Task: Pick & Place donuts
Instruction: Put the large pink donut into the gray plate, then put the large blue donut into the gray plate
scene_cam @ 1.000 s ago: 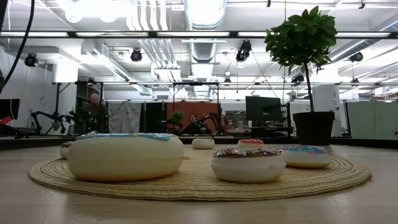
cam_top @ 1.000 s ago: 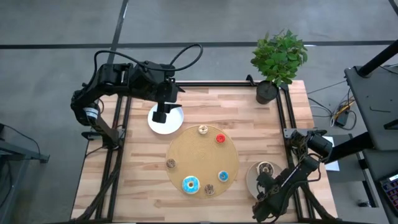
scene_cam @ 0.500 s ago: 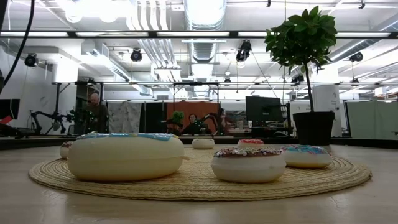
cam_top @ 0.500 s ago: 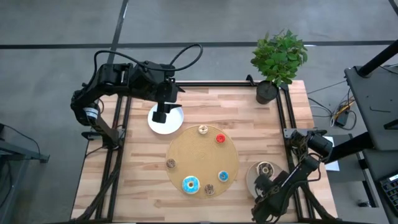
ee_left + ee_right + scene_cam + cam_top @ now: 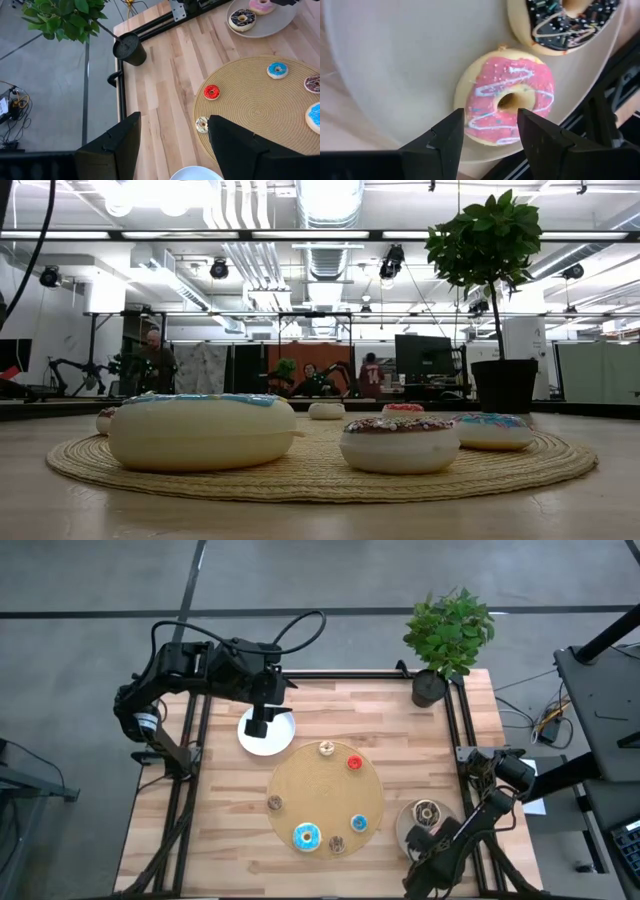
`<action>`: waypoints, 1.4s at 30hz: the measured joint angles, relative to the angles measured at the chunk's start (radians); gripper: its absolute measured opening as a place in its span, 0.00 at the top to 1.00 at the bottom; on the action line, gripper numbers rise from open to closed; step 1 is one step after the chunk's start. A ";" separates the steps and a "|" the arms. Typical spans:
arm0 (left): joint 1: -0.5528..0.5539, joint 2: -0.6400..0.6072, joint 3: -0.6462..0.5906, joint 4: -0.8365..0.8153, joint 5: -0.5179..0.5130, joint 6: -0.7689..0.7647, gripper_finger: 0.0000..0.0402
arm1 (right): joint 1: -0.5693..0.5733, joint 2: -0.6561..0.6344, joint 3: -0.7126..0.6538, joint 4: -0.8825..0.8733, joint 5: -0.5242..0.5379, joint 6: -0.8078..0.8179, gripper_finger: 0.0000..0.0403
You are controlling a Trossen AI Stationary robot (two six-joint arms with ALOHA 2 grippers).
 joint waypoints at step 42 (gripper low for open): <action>0.000 -0.015 0.000 -0.007 -0.019 -0.080 0.50 | -0.110 -0.262 0.115 0.045 0.358 -0.006 0.98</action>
